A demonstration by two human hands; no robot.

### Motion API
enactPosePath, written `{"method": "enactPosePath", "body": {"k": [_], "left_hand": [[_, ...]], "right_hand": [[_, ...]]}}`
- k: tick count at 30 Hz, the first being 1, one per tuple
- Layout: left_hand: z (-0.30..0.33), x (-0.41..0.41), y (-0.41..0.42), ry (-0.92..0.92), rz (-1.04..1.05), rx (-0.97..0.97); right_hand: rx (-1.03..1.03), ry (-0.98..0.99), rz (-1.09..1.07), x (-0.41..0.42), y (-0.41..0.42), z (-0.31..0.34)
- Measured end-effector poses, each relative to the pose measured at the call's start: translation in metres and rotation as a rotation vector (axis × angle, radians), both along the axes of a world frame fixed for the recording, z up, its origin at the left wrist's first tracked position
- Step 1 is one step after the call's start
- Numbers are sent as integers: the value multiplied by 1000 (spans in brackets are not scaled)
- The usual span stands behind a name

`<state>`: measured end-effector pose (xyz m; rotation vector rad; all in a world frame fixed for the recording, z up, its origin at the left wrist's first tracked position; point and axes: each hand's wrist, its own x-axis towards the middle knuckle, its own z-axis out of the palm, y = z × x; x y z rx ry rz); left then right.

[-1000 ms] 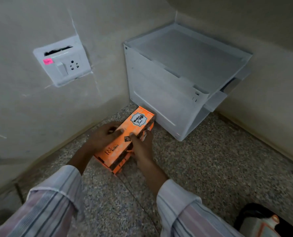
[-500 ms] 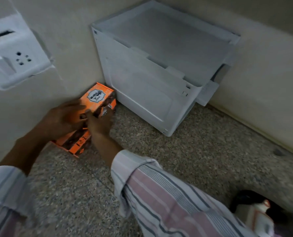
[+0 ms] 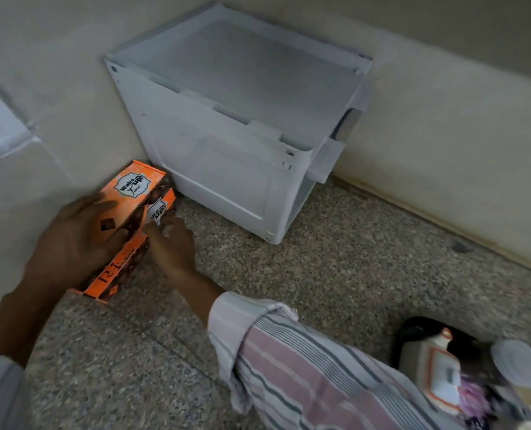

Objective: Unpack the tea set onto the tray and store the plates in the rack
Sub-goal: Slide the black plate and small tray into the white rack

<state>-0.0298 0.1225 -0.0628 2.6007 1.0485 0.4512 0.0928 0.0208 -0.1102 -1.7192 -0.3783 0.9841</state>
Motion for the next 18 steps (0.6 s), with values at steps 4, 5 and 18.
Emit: {"method": "enactPosePath", "body": {"k": [4, 5, 18], "left_hand": [[-1, 29, -52, -121, -90, 87], [-6, 38, -64, -108, -115, 62], [-43, 183, -228, 105, -347, -126]], "right_hand": [[-153, -402, 128, 33, -55, -10], [-206, -489, 152, 43, -71, -12], [-572, -940, 151, 156, -248, 14]]}}
